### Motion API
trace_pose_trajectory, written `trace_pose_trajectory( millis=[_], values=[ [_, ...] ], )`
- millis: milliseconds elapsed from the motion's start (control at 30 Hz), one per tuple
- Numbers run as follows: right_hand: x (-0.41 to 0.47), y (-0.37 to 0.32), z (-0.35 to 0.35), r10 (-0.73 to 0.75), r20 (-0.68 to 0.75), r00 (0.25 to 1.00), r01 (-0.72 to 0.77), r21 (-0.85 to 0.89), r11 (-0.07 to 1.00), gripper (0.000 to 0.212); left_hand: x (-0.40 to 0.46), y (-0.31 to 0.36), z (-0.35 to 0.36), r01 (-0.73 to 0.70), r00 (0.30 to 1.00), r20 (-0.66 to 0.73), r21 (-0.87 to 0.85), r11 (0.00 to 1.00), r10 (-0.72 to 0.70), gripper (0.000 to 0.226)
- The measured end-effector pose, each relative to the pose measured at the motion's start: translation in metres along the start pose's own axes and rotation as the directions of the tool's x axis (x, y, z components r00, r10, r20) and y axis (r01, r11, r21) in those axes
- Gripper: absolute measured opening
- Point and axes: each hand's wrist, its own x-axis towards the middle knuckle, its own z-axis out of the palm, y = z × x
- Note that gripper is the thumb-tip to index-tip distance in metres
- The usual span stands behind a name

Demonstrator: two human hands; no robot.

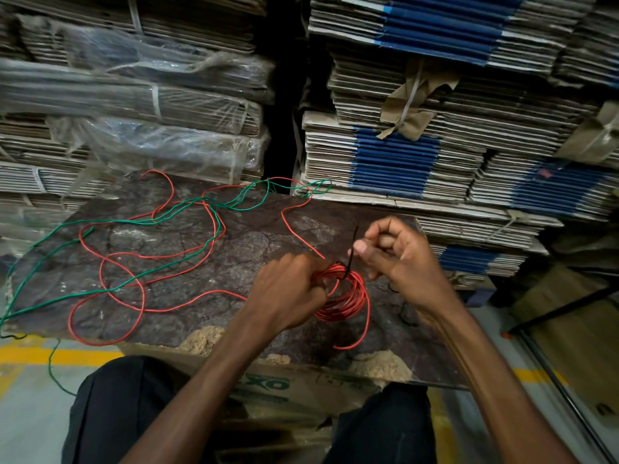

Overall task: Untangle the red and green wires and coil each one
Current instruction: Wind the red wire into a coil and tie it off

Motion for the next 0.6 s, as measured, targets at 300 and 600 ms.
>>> trace_pose_trajectory(
  millis=[300,600],
  values=[
    [-0.0025,0.0052,0.0009,-0.022,0.037,0.999,0.026,-0.108,0.994,0.012,0.0007,0.0038,-0.0032,-0.013,1.000,-0.016,-0.015,1.000,0.013,0.016],
    [-0.0008,0.0084,0.0027,-0.041,-0.056,0.998,0.034,-0.124,0.992,0.013,-0.0010,0.0061,0.0001,-0.005,0.999,0.035,-0.052,0.999,0.007,0.015]
  ],
)
